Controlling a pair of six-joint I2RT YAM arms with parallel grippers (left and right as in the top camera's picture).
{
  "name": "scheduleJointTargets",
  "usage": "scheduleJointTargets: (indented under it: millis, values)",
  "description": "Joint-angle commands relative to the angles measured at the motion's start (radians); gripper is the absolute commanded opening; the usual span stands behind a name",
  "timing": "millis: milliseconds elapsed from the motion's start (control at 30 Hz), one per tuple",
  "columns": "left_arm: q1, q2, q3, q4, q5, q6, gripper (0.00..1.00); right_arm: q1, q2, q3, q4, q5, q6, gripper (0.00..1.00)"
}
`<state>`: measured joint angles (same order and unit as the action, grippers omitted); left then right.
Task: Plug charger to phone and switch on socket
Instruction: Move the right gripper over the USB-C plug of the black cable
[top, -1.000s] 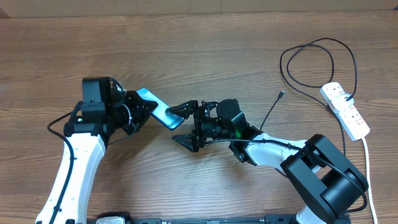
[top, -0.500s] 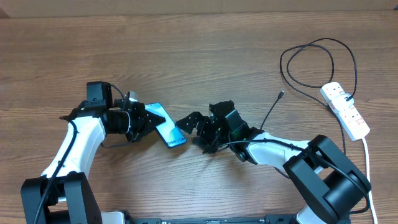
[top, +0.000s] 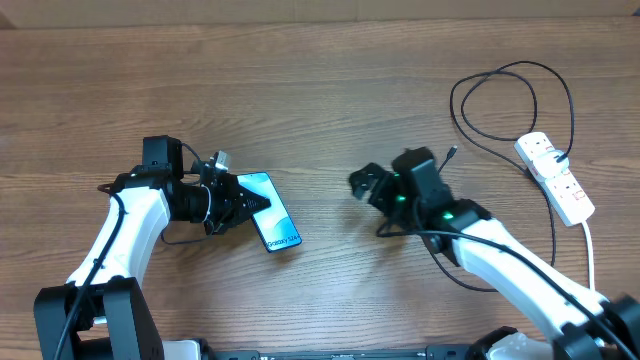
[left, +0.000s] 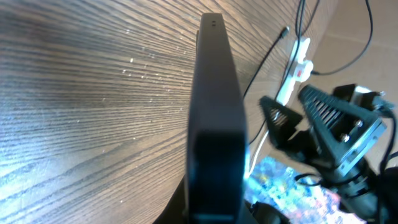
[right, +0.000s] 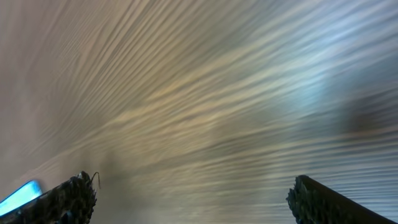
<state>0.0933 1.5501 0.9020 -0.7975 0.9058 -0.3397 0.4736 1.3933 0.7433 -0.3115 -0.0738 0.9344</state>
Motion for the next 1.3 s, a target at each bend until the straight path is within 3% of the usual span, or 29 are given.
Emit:
scheduleJointTargets:
  millis: [0, 133, 467, 633, 1000, 1267]
  values:
    - [-0.004, -0.013, 0.01, -0.003, 0.111, 0.115, 0.04, -0.043, -0.062, 0.051, -0.048, 0.193, -0.161, 1.0]
    - [-0.004, -0.013, 0.01, -0.003, 0.188, 0.158, 0.04, -0.106, -0.066, 0.056, -0.05, 0.241, -0.266, 1.0]
    - [-0.049, -0.013, 0.01, 0.05, 0.19, 0.134, 0.04, -0.365, -0.003, 0.056, 0.029, 0.231, -0.475, 1.0]
    - [-0.077, -0.013, 0.01, 0.106, 0.191, 0.071, 0.04, -0.403, 0.11, 0.056, 0.108, 0.231, -0.517, 0.89]
    - [-0.083, -0.013, 0.01, 0.118, 0.184, 0.069, 0.04, -0.402, 0.256, 0.057, 0.241, 0.231, -0.517, 0.62]
    - [-0.083, -0.013, 0.01, 0.122, 0.172, 0.042, 0.04, -0.38, 0.337, 0.057, 0.294, 0.231, -0.518, 0.6]
